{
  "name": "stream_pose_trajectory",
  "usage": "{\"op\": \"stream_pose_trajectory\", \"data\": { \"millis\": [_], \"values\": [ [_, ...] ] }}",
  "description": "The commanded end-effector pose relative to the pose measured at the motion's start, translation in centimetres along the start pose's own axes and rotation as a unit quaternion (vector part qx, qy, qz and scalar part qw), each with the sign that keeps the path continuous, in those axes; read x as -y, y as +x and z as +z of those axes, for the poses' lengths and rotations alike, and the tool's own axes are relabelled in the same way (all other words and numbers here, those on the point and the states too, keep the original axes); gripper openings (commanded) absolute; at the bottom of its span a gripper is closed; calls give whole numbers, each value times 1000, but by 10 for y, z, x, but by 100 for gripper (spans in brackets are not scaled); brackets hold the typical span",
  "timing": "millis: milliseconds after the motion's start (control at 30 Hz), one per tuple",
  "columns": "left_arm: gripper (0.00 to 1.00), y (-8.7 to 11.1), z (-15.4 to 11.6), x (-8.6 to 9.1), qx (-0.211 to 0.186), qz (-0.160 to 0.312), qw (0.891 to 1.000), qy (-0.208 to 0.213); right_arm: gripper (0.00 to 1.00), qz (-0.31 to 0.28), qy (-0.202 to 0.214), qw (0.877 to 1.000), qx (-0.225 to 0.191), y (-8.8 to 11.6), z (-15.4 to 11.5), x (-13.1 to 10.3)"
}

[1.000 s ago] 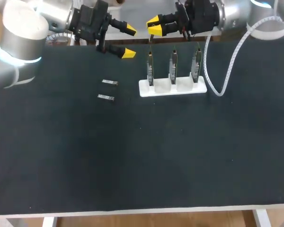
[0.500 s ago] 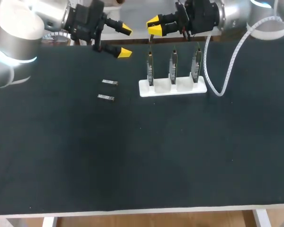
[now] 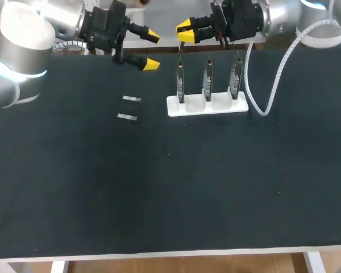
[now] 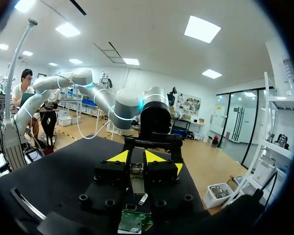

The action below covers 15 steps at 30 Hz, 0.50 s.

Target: Pick up the optical module with the left hand, and insert it into the network port with the right hand.

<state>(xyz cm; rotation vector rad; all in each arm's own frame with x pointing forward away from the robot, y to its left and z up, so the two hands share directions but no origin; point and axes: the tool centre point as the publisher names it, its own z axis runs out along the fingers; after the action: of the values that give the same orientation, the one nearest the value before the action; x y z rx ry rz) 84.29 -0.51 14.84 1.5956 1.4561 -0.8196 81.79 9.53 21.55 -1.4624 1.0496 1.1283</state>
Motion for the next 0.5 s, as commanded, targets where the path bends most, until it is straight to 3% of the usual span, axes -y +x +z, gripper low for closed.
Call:
{"op": "stream_pose_trajectory", "data": {
  "millis": [33, 500],
  "values": [
    [100, 0, 0, -1, -1, 1, 1000, 1, 0, 1, 2, 1000, 2, 1, 1, -4],
    [100, 0, 0, -1, -1, 1, 1000, 1, 0, 23, 2, 1000, -2, 12, -1, -12]
  ]
}}
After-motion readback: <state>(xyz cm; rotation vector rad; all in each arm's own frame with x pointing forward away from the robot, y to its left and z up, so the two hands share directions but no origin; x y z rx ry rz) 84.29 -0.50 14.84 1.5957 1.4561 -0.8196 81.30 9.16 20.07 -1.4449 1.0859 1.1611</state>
